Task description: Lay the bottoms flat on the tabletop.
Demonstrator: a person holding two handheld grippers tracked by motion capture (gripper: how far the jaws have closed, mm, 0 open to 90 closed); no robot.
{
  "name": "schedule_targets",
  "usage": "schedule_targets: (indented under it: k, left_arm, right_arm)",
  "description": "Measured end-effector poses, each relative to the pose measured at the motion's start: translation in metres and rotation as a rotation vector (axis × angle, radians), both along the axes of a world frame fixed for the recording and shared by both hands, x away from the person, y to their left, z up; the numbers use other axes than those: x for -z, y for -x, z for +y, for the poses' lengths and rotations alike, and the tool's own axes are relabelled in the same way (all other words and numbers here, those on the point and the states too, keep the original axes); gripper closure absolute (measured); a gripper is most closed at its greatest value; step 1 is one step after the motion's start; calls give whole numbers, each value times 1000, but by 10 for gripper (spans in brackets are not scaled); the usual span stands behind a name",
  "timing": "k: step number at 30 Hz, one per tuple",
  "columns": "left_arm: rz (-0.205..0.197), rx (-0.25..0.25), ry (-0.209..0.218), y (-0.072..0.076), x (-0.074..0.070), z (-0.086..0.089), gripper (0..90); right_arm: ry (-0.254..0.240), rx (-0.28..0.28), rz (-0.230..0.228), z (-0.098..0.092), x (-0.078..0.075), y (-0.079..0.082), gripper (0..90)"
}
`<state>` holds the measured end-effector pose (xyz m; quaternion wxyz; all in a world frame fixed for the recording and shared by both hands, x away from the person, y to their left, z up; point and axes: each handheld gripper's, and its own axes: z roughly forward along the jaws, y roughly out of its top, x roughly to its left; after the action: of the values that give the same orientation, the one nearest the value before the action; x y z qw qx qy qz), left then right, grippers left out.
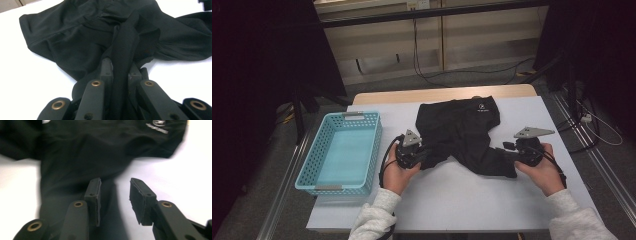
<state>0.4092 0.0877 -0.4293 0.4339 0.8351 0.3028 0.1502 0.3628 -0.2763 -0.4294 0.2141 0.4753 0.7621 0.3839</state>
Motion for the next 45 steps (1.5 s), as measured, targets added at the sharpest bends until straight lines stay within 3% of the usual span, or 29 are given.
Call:
schedule_targets:
  k: [3, 7, 8, 10, 13, 16, 20, 24, 27, 33, 36, 39, 40, 42, 45]
  left_arm:
    - [1, 0, -8, 0, 2, 1, 807]
    - [7, -4, -5, 0, 2, 1, 807]
    - [10, -2, -8, 0, 2, 2, 808]
    - [5, 0, -12, 0, 3, 2, 807]
    - [8, -5, -15, 1, 3, 3, 808]
    - [10, -3, -22, 1, 3, 4, 808]
    - [13, -4, -31, 1, 5, 3, 809]
    - [15, -1, -38, 2, 5, 0, 809]
    - [15, 7, -43, 2, 4, -2, 809]
    - [24, 11, -53, 2, 7, -4, 809]
    - [26, 8, -51, 2, 8, -3, 809]
    - [28, 8, -50, 2, 9, -2, 809]
    - [32, 10, -51, 3, 9, -1, 808]
    - [31, 8, -55, 2, 9, 0, 809]
    - [33, 7, -57, 3, 10, 0, 809]
  right_arm:
    - [11, 39, 18, -1, 10, -15, 549]
    - [36, -7, 69, 8, 24, -25, 551]
    - [71, -28, 88, 13, 28, -26, 593]
    - [35, -44, 99, 16, 30, -26, 770]
    - [37, -56, 103, 16, 28, -24, 877]
    - [34, -40, 100, 7, 20, -17, 882]
    - [-14, -25, 40, -13, 0, 3, 883]
    - [23, -41, 26, -23, -5, 20, 868]
    - [48, -37, 32, -24, -3, 25, 791]
    - [70, 7, -8, -20, 0, 8, 670]
    - [84, 15, 19, -15, 10, -7, 644]
    - [139, 33, 61, -9, 23, -18, 584]
    - [158, 27, 81, -8, 27, -20, 595]
    - [111, -2, 92, -7, 28, -20, 671]
    - [122, -39, 92, -3, 28, -19, 813]
